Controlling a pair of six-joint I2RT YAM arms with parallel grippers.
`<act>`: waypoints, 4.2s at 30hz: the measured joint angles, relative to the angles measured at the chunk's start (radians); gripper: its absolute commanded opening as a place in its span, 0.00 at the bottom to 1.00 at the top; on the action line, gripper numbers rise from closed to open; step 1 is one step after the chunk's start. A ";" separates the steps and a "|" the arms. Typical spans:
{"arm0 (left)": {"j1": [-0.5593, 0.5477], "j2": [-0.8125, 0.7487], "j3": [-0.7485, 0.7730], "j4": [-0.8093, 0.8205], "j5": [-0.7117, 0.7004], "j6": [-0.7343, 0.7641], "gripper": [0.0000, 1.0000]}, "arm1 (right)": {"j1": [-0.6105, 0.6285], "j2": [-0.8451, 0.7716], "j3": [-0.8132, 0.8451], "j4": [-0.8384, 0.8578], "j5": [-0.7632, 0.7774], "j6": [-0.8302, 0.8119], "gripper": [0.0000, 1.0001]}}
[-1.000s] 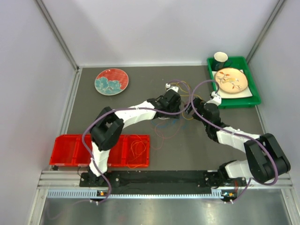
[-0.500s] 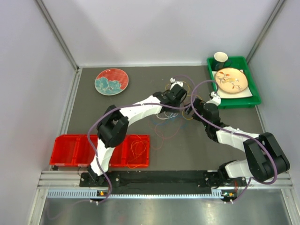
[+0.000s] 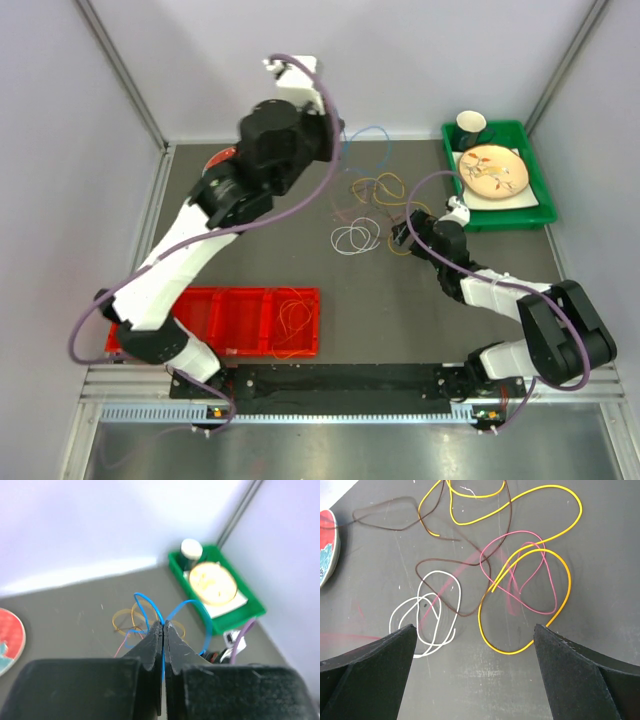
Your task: Untangle the cables
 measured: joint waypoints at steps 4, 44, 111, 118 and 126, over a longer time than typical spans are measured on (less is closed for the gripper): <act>0.002 -0.105 -0.024 0.017 -0.033 0.017 0.00 | 0.000 0.000 0.000 0.000 -0.003 0.000 0.99; 0.098 -0.326 -0.055 -0.452 -0.237 -0.151 0.00 | 0.000 0.114 0.034 0.148 -0.277 -0.027 0.99; 0.100 -0.874 -0.514 -0.779 0.132 -0.716 0.00 | 0.019 0.167 0.082 0.031 -0.282 -0.016 0.99; 0.100 -0.907 -0.500 -0.779 0.175 -0.715 0.00 | 0.027 0.167 0.100 0.021 -0.275 -0.016 0.99; 0.100 -0.965 -0.501 -0.779 0.186 -0.713 0.00 | 0.029 0.167 0.100 -0.005 -0.268 -0.016 0.99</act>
